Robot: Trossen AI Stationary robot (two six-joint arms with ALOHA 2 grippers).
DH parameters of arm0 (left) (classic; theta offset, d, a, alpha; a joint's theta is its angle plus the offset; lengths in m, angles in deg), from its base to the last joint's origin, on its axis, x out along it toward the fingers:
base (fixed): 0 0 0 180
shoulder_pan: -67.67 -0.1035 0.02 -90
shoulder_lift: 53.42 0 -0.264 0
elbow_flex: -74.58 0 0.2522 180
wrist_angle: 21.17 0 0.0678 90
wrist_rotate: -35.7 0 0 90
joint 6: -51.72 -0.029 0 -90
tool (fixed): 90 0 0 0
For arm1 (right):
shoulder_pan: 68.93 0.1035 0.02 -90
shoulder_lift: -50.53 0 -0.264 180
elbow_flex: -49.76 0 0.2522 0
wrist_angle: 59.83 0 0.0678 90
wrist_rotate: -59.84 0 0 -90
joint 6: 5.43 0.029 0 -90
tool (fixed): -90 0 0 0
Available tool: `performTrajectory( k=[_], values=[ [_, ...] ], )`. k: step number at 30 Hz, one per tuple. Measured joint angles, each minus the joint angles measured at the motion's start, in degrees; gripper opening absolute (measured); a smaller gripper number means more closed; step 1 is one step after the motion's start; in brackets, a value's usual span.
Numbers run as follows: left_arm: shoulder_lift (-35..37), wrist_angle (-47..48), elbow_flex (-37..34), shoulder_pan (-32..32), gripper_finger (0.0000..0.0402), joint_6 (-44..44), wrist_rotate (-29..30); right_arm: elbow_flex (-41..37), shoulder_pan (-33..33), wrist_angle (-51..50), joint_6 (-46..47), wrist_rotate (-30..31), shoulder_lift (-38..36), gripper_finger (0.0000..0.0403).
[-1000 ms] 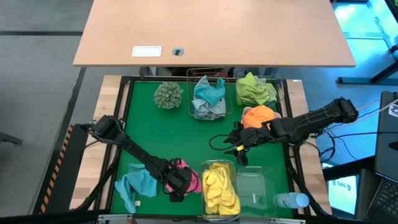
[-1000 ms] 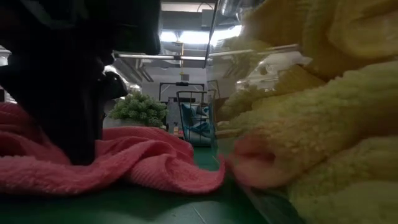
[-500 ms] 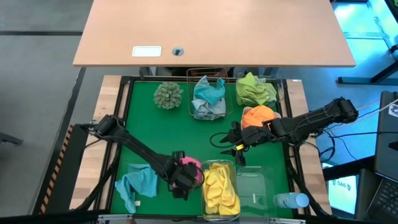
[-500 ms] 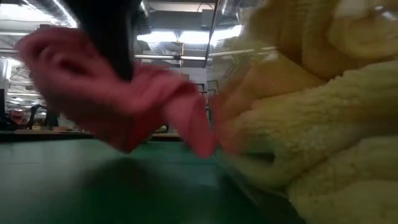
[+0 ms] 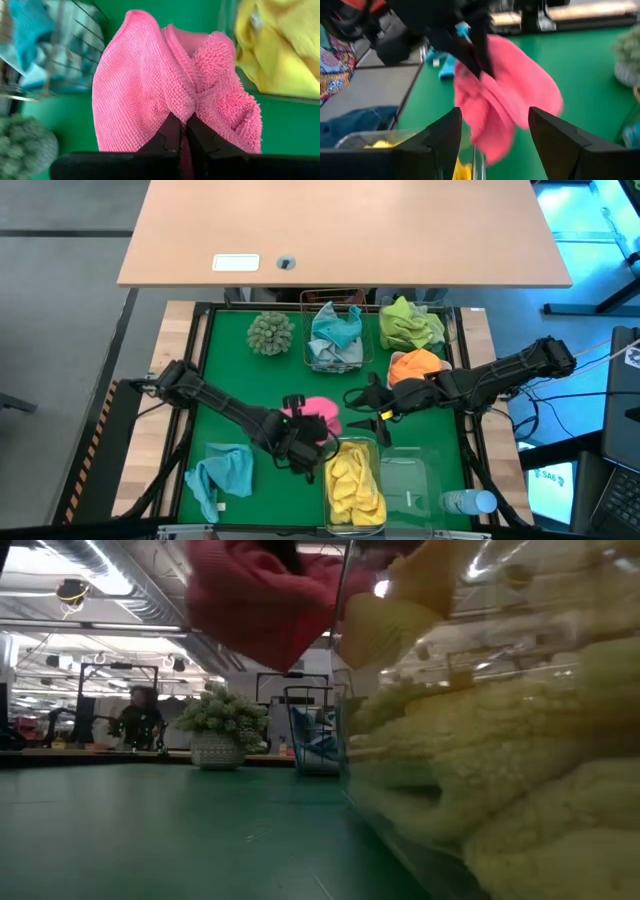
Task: Sort microfiber towel by color & place in baskets
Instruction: Put the pink microfiber towel into the bottom right transparent bin
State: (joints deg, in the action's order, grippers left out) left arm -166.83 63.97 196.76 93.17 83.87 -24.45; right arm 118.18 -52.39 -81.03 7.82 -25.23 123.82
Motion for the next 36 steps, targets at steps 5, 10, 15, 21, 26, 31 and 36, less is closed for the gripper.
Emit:
performTrajectory(
  k=[5, 10, 15, 21, 26, 31, 36],
  values=[
    [0.00, -3.62, 1.34, -2.55, 0.0003, -4.53, 2.34, 0.00, 0.00, 4.17, -3.44, 0.00, 0.00, 0.0227],
    [0.01, -10.50, 1.43, -4.91, 0.0005, -10.83, 2.57, 0.00, 0.00, 4.44, -5.84, 0.00, 0.00, 0.0227],
    [0.02, -16.24, 1.43, -6.50, 0.0007, -14.82, 0.54, 0.00, -0.02, 3.65, -6.29, 0.03, 0.80, 0.0227],
    [0.00, -21.95, 1.45, -7.25, 0.0008, -18.94, -3.58, 0.05, -0.07, 0.76, -6.35, 2.66, 2.85, 0.0227],
    [0.01, -23.27, 1.45, -7.42, 0.0008, -19.54, -3.95, 0.07, -0.04, -1.72, -6.32, 3.00, 5.04, 0.0227],
    [0.00, -23.40, 1.45, -7.40, 0.0009, -20.76, -3.97, 0.07, -0.03, -2.47, -6.20, 3.00, 5.70, 0.0197],
    [0.02, -23.41, 1.45, -7.40, 0.0009, -20.27, -3.89, 0.47, 0.00, -3.01, -6.14, 2.02, 5.70, 0.0095]
  ],
)
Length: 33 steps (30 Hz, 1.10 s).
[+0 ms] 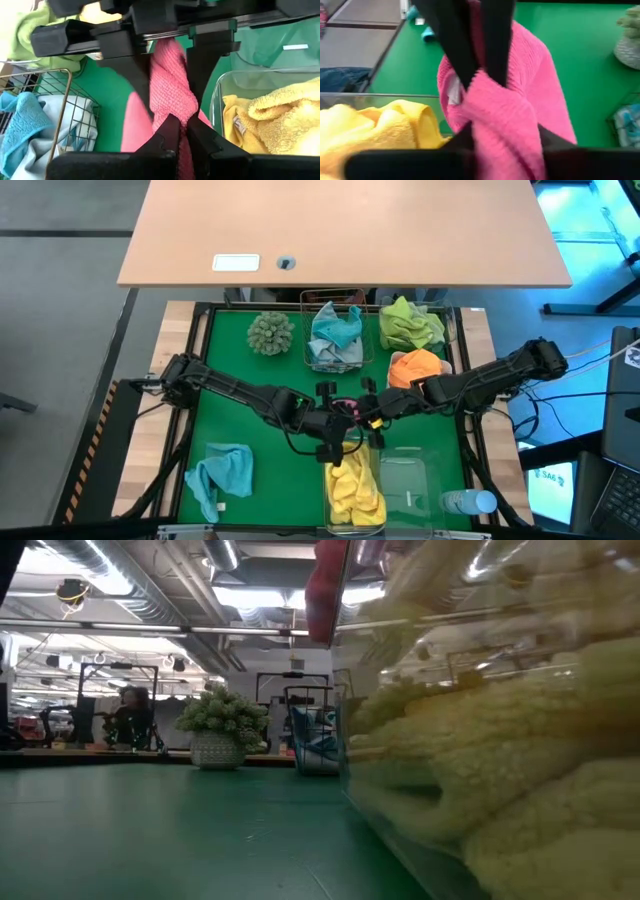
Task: Sort microfiber towel by color & place in baskets
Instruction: Put the pink microfiber towel into the bottom right transparent bin
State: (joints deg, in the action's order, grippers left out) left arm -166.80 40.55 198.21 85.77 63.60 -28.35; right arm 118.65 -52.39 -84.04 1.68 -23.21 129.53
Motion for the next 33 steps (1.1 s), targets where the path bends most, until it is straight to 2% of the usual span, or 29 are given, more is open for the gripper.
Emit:
performTrajectory(
  k=[2, 4, 9, 12, 16, 20, 25, 29, 33],
  values=[
    [0.00, -0.11, 0.00, 0.00, 0.0010, 1.32, -0.05, 0.39, 0.00, -0.42, 0.03, -1.65, 0.00, 0.0043],
    [0.00, -0.13, 0.00, 0.02, 0.0017, 2.70, -0.13, 0.87, 0.00, -1.08, -0.17, -2.14, 0.00, 0.0015],
    [0.11, 0.03, 0.60, 0.02, 0.0059, 3.01, -2.15, 4.31, -0.02, -7.41, 0.15, -2.94, -0.24, 0.0037],
    [0.11, 0.35, 1.48, 0.07, 0.0090, 2.99, -4.61, 6.99, -0.02, -12.92, 0.41, -3.76, -0.33, 0.0026],
    [0.09, 3.95, 4.66, 0.25, 0.0124, 2.56, -8.94, 10.87, 0.00, -19.54, 0.60, -7.59, -0.35, 0.0009],
    [0.20, 9.13, 9.04, 1.01, 0.0141, 2.92, -12.13, 15.38, 0.59, -25.45, 4.33, -12.91, -0.42, 0.0022],
    [0.10, 16.18, 13.03, 3.10, 0.0142, 2.94, -11.36, 21.03, 5.62, -35.21, 5.66, -14.05, -0.43, 0.0012],
    [0.45, 23.07, 13.55, 5.12, 0.0136, 4.08, -7.22, 22.99, 11.60, -38.73, 8.02, -14.10, -0.46, 0.0008],
    [1.32, 30.80, 13.55, 7.09, 0.0131, 7.77, -3.99, 23.04, 18.09, -41.15, 12.12, -12.93, -0.40, 0.0022]
  ],
)
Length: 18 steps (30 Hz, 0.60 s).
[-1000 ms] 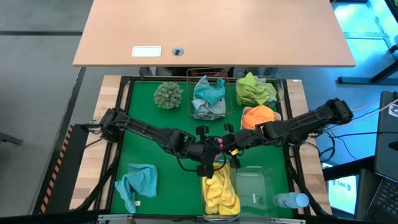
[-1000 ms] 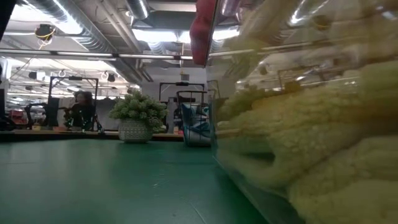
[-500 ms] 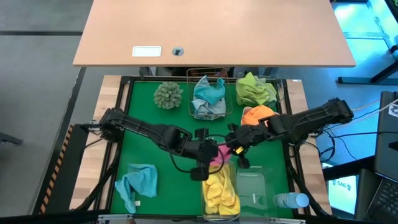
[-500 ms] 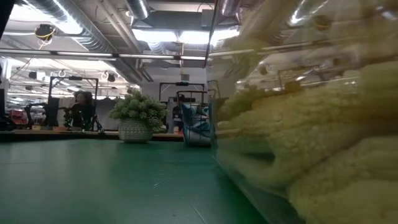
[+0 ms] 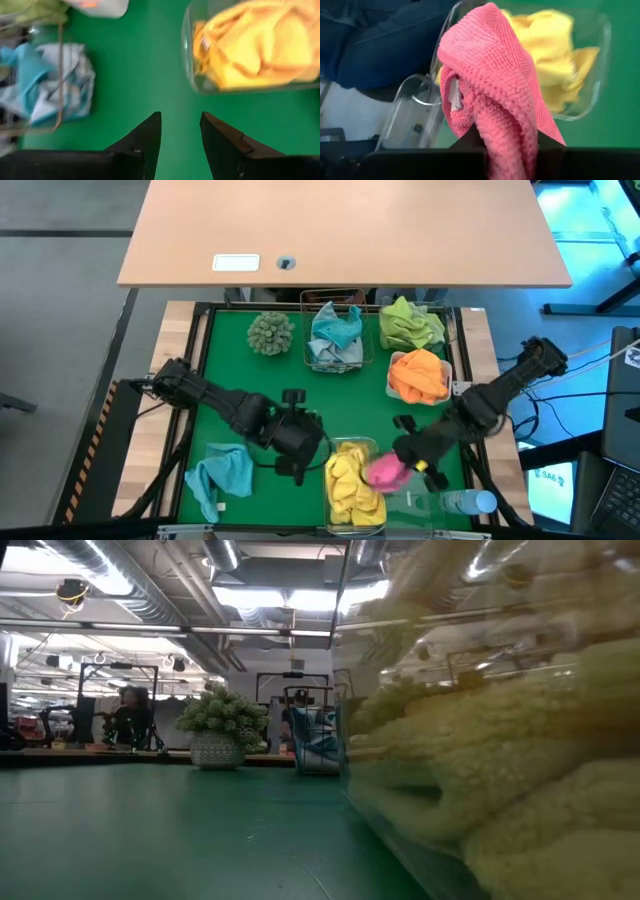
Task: Sort microfiber towel by color & place in baskets
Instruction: Put the pink microfiber towel into the bottom right transparent bin
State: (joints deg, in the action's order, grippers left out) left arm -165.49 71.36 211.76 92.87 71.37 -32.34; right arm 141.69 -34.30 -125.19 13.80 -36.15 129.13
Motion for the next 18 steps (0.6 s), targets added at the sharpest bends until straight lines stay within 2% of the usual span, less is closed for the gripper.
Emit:
performTrajectory(
  k=[7, 15, 18],
  values=[
    [0.78, 4.82, 0.02, 5.55, 0.0126, 10.01, 5.87, -0.28, 10.20, -2.87, 10.25, 6.38, 0.36, 0.0011],
    [0.80, 4.79, 0.02, 11.27, 0.0125, 18.22, 6.08, -0.28, 17.64, -3.37, 15.26, 13.43, 1.03, 0.0025],
    [0.80, 4.59, 0.02, 12.76, 0.0125, 21.82, 6.89, -0.28, 18.78, -3.63, 15.24, 13.68, 2.15, 0.0023]
  ],
)
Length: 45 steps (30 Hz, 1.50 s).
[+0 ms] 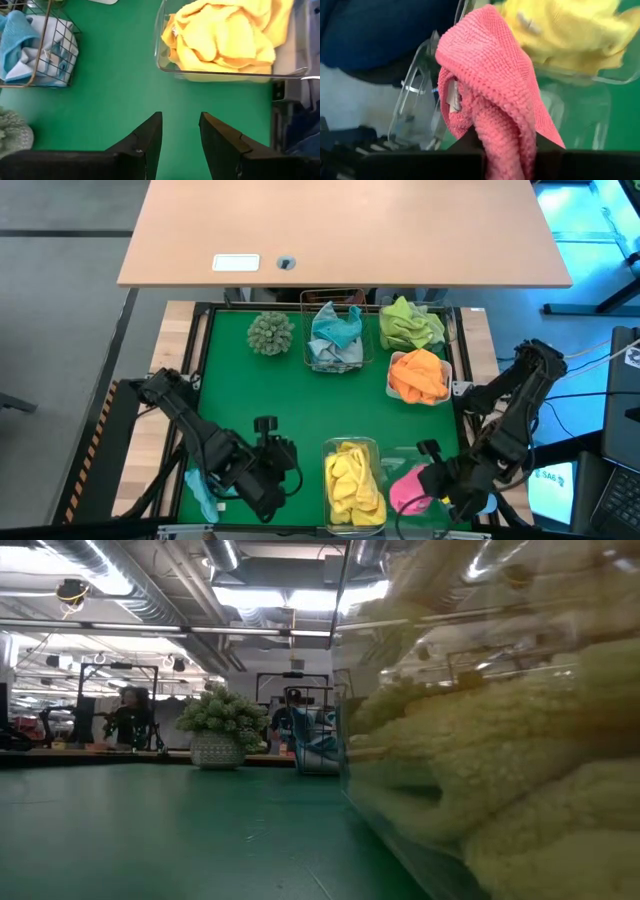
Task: Sort microfiber towel by color & place in baskets
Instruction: Put the pink microfiber towel into the bottom right transparent bin, then put the blue microfiber towel into the wire basket
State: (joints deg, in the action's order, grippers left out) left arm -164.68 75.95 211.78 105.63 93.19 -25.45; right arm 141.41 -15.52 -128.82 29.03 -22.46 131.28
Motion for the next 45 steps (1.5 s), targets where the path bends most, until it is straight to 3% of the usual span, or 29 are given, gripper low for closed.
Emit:
performTrajectory(
  k=[6, 14, 30, 39, 45],
  values=[
    [0.00, -0.25, 0.00, 1.97, 0.0125, 1.64, 0.46, 0.00, -0.13, -0.44, 2.99, -6.41, 2.11, 0.0023],
    [0.00, -0.27, -0.02, 3.09, 0.0125, 1.68, 0.12, 0.00, -0.13, -0.45, 4.63, -7.86, 2.77, 0.0051],
    [0.00, 1.10, -0.04, 2.81, 0.0143, 6.25, 0.06, 0.00, -0.17, -0.72, 4.35, -7.30, 2.77, 0.0192],
    [0.00, 6.49, -1.11, 2.81, 0.0189, 17.09, -3.28, 0.00, -0.17, -0.72, 4.30, -7.29, 2.77, 0.0199],
    [0.00, 6.38, -8.92, 3.10, 0.0203, 22.81, -8.33, 0.00, -0.17, -0.67, 4.26, -7.29, 2.77, 0.0200]
  ],
)
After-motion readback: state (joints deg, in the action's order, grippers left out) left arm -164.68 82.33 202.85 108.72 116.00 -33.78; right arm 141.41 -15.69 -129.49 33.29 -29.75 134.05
